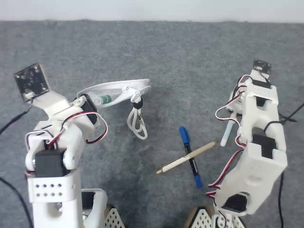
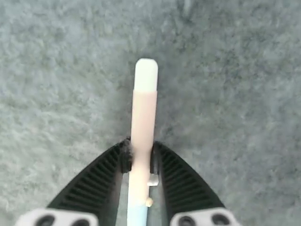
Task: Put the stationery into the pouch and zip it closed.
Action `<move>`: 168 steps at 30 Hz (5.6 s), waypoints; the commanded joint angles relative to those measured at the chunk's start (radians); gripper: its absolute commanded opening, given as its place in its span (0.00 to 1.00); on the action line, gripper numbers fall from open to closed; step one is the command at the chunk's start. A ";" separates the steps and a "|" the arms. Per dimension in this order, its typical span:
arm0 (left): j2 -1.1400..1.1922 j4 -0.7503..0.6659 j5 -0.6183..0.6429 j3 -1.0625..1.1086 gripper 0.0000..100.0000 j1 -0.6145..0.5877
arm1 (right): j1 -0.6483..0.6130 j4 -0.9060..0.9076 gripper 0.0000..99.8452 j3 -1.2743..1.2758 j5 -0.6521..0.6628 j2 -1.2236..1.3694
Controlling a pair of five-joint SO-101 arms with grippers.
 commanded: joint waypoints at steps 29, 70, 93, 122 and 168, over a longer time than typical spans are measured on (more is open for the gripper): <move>0.008 -0.037 0.014 -0.005 0.01 -0.005 | -0.305 0.630 0.01 -0.032 -0.109 -0.717; 0.008 -0.037 0.014 -0.005 0.01 -0.005 | -0.598 0.217 0.01 0.578 -0.118 -1.705; 0.008 -0.037 0.014 -0.004 0.01 -0.005 | -0.929 -0.326 0.01 0.614 0.037 -1.793; 0.012 -0.037 0.014 -0.004 0.01 -0.005 | -1.024 -1.583 0.01 0.898 0.206 -1.307; 0.009 -0.137 0.014 0.062 0.01 0.002 | -1.026 -1.064 0.19 0.959 0.517 -1.245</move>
